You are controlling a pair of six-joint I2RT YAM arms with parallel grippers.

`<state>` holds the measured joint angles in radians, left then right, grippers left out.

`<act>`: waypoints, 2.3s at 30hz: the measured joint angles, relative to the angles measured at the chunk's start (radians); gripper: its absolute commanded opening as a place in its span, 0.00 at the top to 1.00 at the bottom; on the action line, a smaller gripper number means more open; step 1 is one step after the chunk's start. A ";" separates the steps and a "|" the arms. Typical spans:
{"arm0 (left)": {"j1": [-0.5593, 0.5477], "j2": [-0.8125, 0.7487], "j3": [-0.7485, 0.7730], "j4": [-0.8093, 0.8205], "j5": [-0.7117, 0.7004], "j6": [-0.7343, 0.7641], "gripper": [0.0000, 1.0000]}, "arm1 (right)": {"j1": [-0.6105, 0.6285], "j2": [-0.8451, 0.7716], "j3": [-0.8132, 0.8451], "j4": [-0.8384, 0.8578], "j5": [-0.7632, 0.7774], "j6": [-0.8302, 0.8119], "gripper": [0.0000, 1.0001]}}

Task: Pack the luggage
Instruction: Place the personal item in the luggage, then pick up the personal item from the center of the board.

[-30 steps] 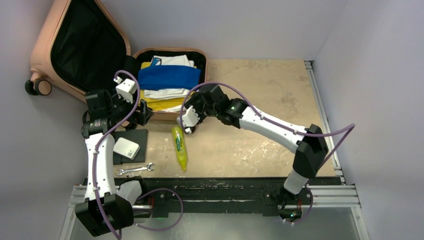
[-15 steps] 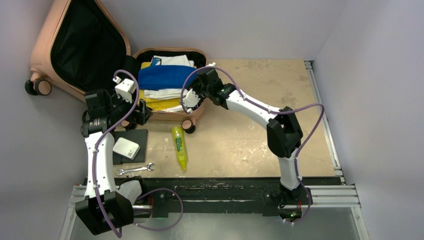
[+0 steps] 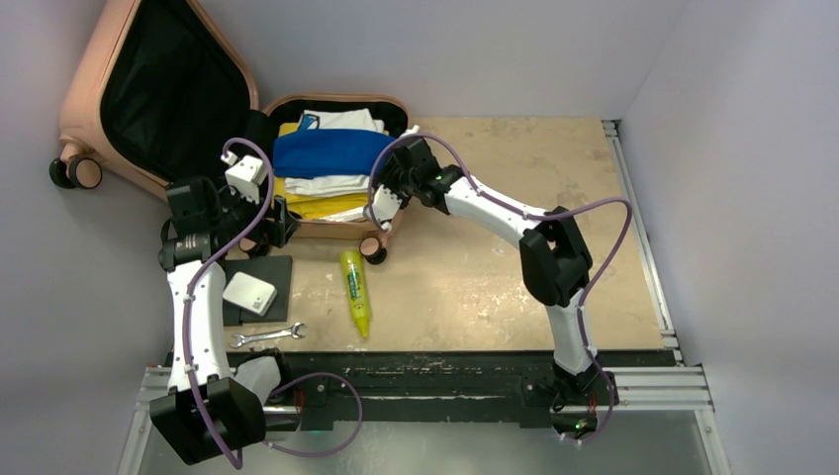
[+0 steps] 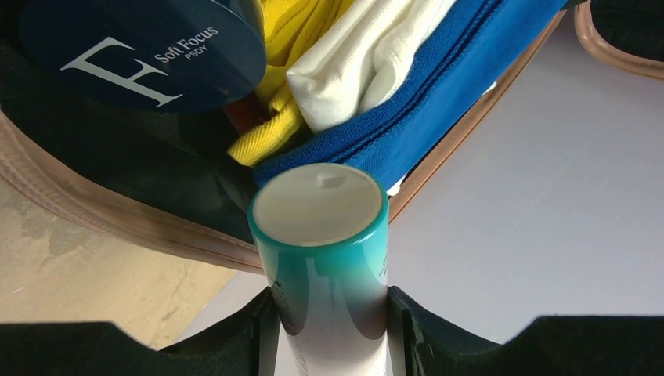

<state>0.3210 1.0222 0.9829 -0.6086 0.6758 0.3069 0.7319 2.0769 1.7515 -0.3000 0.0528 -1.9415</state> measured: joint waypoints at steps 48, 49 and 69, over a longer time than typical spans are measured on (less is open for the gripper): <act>0.005 0.006 0.000 0.000 0.000 0.000 0.01 | 0.090 -0.296 0.069 -0.236 -0.408 1.264 0.03; 0.005 0.006 0.000 0.000 0.000 0.000 0.01 | 0.101 -0.288 0.046 -0.241 -0.427 1.296 0.05; 0.026 0.003 0.000 0.000 -0.004 0.000 0.01 | 0.185 -0.035 -0.165 -0.174 -0.414 1.705 0.14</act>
<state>0.3470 1.0252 0.9829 -0.6083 0.6720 0.3065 0.9165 2.0418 1.5864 -0.4740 -0.3611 -0.2367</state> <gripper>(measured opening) 0.993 0.871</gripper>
